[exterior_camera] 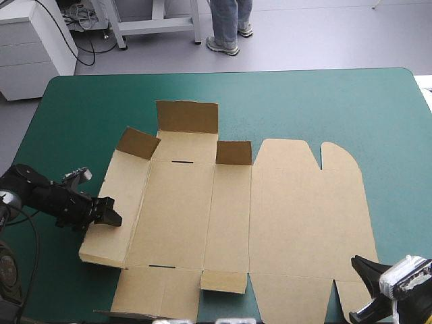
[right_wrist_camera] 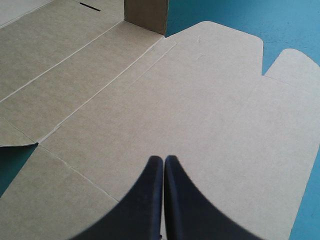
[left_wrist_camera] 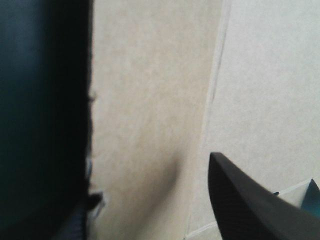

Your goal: Fold the box

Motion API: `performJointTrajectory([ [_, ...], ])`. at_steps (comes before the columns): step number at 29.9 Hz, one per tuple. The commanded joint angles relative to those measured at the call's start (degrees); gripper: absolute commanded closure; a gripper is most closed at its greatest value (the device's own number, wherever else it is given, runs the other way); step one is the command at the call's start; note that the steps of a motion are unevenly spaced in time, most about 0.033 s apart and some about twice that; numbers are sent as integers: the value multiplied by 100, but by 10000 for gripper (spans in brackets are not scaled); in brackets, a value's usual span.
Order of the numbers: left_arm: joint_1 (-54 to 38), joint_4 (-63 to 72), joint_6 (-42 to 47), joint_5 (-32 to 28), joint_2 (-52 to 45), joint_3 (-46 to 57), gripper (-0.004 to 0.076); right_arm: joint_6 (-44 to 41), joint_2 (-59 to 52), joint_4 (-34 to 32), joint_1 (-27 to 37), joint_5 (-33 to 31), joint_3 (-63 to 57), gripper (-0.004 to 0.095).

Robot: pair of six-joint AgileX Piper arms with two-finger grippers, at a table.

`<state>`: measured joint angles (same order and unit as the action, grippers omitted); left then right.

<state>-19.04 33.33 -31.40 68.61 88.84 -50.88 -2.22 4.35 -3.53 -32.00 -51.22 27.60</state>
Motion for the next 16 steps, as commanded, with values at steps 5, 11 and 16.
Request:
performJointTrajectory([
  [5, 574, 341, -22, 579, -173, -108, 321, 12, 87, -56, 7, 421, 118, 924],
  [11, 611, 248, -30, 503, -173, -108, 521, 12, 87, -56, 7, 421, 118, 924],
  [16, 611, 258, -321, 576, -173, -108, 727, 12, 87, -56, 7, 421, 118, 924],
])
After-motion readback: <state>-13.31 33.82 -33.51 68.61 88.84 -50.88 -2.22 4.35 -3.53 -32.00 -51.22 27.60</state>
